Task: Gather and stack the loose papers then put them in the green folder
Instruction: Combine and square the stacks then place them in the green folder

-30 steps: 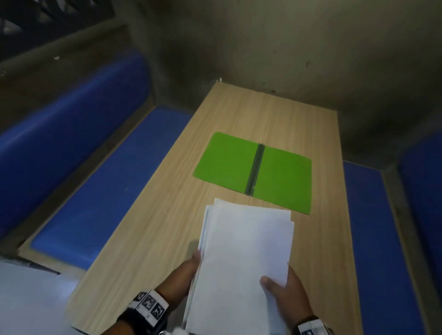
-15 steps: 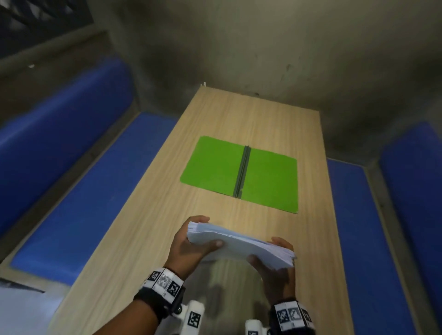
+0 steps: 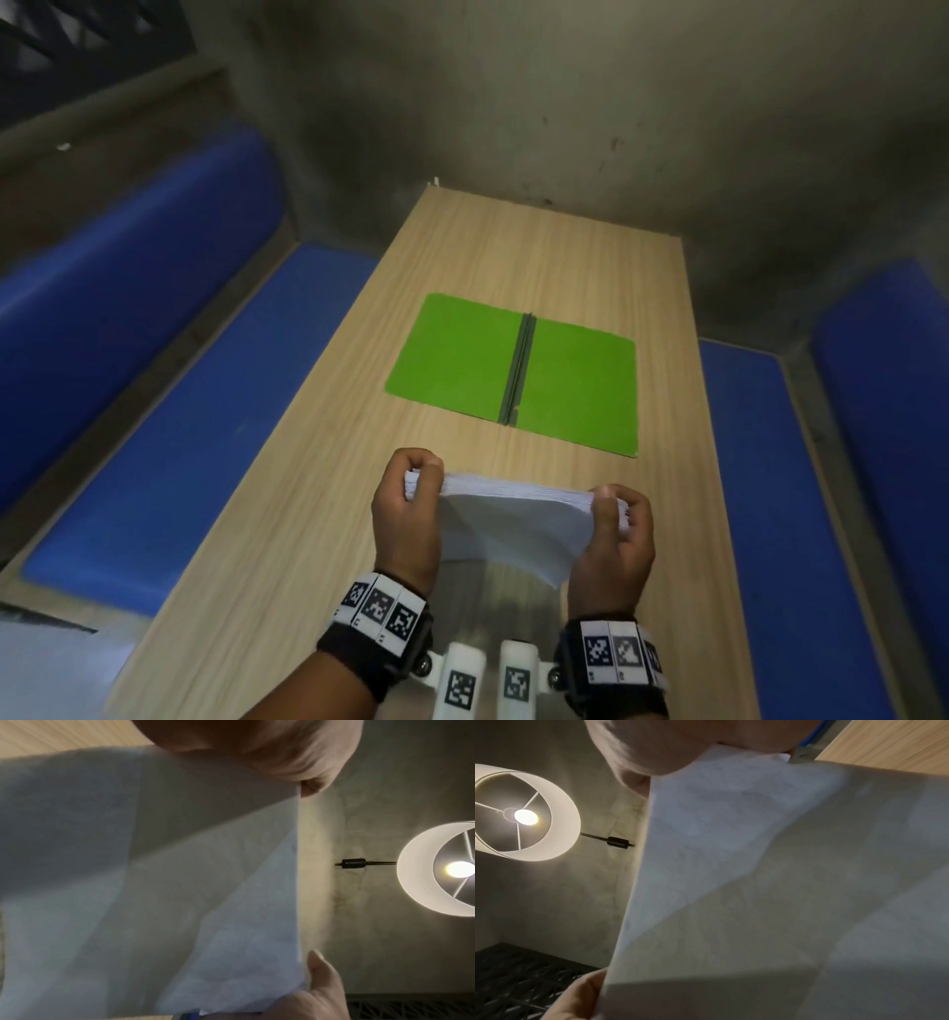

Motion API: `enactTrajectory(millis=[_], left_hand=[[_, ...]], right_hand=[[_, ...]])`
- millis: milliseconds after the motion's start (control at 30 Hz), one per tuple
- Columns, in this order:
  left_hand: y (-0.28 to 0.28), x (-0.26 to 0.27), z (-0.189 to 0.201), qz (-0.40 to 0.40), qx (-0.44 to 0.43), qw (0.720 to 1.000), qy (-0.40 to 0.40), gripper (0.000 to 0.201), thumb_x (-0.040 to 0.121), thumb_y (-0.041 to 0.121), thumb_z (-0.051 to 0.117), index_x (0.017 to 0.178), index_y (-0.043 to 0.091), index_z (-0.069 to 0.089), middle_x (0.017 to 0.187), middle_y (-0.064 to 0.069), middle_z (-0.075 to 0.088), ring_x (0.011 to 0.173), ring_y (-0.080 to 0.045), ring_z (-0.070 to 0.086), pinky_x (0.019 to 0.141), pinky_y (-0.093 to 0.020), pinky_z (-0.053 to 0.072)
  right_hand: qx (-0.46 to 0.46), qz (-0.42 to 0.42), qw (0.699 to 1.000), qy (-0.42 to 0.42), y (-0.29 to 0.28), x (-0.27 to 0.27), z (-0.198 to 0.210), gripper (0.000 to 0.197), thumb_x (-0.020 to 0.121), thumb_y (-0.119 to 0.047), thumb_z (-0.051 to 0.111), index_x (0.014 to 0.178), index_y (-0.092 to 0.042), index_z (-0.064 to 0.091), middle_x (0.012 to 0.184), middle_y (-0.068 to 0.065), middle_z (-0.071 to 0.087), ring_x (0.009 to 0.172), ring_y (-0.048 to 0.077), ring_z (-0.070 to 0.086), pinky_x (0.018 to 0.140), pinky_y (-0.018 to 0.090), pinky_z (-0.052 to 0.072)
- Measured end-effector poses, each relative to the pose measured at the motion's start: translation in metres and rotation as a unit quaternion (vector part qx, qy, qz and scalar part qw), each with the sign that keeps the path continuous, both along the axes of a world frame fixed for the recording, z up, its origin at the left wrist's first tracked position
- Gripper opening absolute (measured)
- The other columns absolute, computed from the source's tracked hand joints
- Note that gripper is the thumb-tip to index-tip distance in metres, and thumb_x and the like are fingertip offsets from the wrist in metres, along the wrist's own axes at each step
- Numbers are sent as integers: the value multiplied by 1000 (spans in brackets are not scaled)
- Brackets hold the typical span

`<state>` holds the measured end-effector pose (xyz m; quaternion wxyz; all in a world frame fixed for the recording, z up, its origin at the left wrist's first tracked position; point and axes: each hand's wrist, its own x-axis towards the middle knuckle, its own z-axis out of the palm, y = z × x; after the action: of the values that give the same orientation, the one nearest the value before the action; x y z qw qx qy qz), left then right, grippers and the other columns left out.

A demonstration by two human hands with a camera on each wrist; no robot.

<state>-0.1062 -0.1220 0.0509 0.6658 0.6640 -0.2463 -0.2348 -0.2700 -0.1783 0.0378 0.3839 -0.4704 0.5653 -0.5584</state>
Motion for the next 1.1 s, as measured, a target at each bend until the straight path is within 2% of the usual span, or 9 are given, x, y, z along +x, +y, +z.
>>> enactTrajectory(millis=[167,233,367,467,600,733,933,1067,1100], left_hand=[[3,6,-5,-35,-24,999,13,28,83,44,56,88,17,63,86,5,64,81,-6,57,73,-16,41],[10,14,-17,-87,-23,996,6,47,70,49,68,108,22,61,99,4,63,89,-4,59,78,-17,45],[14,33,-51,-235,17,970,62,87,48,22,91,127,17,55,99,-7,60,81,-12,61,71,-28,54],[10,39,-56,-269,87,958,53,72,46,11,96,111,17,66,86,2,71,73,-6,66,64,-25,54],[4,37,-51,-276,145,950,11,35,60,-3,90,79,23,74,76,11,78,72,1,71,64,-15,51],[-11,40,-42,-255,160,950,82,30,54,3,92,80,12,79,82,-3,80,74,-13,74,66,-27,57],[-57,49,-22,-235,138,954,128,29,66,0,89,89,12,76,87,-2,81,78,-20,76,66,-33,62],[-85,52,-38,-232,127,944,199,35,70,7,87,103,8,74,102,-11,79,93,-31,75,81,-47,61],[-93,52,-45,-245,136,937,210,40,69,13,88,106,7,74,104,-12,78,96,-32,74,85,-49,59]], right_hand=[[9,40,999,-34,-1,-4,0,41,70,-70,59,79,-30,59,77,5,62,70,21,57,64,37,47],[4,106,993,-42,-4,-11,-5,38,62,-50,75,88,-28,59,84,5,61,78,20,59,69,36,49],[44,215,976,4,-13,-29,-27,59,51,10,84,99,-11,56,88,8,65,78,13,65,68,30,55],[88,233,967,56,-14,-29,-31,47,51,-2,88,88,-7,59,76,7,69,70,10,67,61,24,55],[123,228,963,69,-14,-23,-30,32,55,-14,87,77,-19,65,76,-11,73,65,6,68,57,25,56],[158,201,967,-8,-29,-16,-14,32,63,10,82,83,-11,69,70,-13,75,62,-2,67,57,17,53],[172,264,949,20,-46,-40,-3,31,80,-16,73,110,-21,65,103,-9,75,94,7,70,74,17,55],[212,304,925,83,-37,-61,-21,68,66,-60,72,125,-32,54,118,-21,67,109,-5,61,88,12,49],[221,300,924,91,-36,-65,-27,69,68,-58,72,129,-31,51,121,-20,65,111,-5,59,92,15,48]])
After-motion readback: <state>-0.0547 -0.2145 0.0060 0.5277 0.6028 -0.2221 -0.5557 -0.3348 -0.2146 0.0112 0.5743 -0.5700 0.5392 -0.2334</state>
